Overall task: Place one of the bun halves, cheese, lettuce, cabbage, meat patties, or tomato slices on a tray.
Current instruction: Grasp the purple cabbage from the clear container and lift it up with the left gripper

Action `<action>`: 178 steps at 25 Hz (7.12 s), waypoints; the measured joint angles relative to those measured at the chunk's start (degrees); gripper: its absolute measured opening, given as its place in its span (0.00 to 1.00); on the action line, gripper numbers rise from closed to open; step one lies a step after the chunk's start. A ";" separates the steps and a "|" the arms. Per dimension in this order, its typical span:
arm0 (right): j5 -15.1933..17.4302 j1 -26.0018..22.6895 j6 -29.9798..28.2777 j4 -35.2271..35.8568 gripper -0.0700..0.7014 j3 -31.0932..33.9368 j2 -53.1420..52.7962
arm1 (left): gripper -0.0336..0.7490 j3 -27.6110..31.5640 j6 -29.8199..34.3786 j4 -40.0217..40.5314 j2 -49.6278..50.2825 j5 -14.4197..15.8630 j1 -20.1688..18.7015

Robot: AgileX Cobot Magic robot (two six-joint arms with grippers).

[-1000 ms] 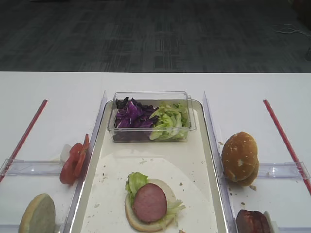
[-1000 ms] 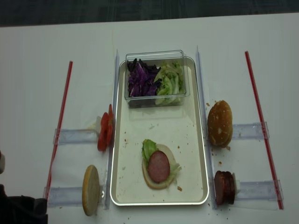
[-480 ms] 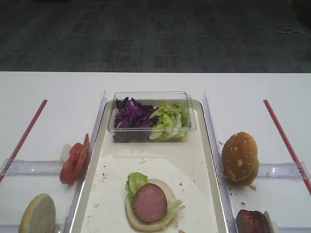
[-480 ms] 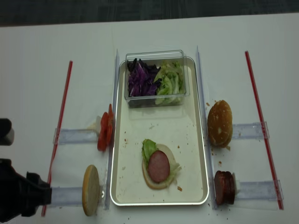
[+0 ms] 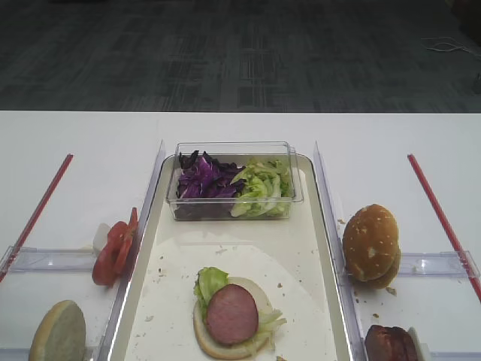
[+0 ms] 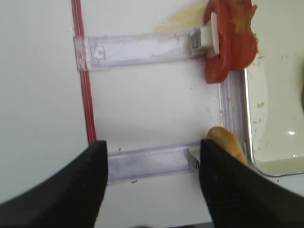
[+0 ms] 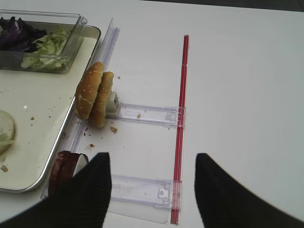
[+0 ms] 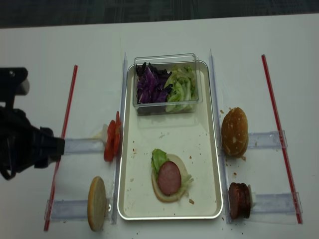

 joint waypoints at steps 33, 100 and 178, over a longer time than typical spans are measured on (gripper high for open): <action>0.00 0.00 0.25 0.00 0.62 0.00 0.00 | 0.59 -43.50 1.82 -0.36 44.07 2.41 0.00; 0.08 0.00 -0.32 -0.09 0.62 0.00 0.00 | 0.59 -54.46 -4.18 -2.03 56.00 -0.99 -22.35; -0.02 0.00 0.13 -0.21 0.62 0.00 0.00 | 0.14 -70.97 -4.18 3.92 66.98 10.60 -22.66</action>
